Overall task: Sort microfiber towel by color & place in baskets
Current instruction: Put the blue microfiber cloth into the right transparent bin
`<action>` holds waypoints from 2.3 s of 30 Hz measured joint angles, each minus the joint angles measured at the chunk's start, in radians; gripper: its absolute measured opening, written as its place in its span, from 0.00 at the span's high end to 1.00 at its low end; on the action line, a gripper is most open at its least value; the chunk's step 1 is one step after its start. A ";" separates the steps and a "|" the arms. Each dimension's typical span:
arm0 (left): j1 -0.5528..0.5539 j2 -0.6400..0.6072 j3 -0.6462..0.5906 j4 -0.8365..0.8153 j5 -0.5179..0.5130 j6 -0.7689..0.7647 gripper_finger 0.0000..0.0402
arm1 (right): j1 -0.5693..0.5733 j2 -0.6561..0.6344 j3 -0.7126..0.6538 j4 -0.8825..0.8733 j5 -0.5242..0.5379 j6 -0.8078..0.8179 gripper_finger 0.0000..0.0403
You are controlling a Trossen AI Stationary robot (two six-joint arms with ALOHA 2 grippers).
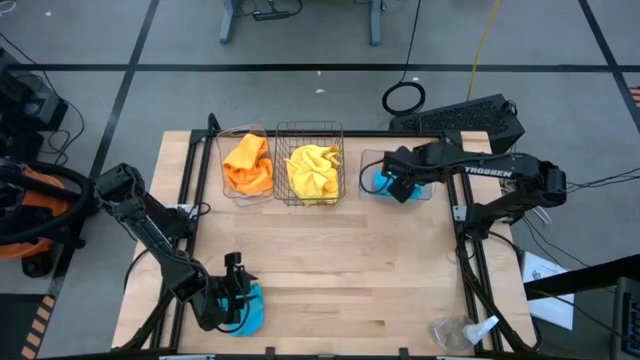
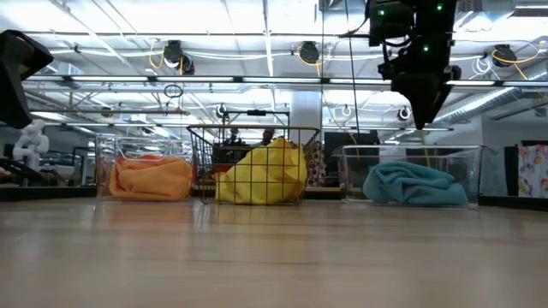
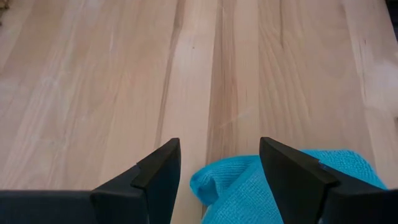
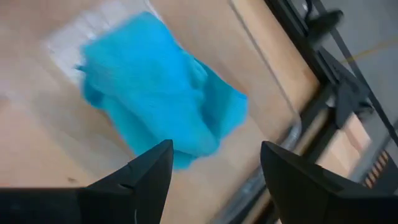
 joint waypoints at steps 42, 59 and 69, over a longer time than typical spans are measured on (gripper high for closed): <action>-0.026 0.215 0.003 -0.002 0.123 -0.210 0.91 | 0.765 0.349 -0.045 1.075 0.235 -0.282 0.42; 0.165 0.121 0.047 -0.013 -0.144 0.086 0.89 | 0.714 0.627 -0.034 1.905 0.049 -0.513 0.41; 0.250 0.103 0.116 0.124 -0.159 0.391 0.88 | 0.674 0.718 0.056 1.898 0.050 -0.488 0.16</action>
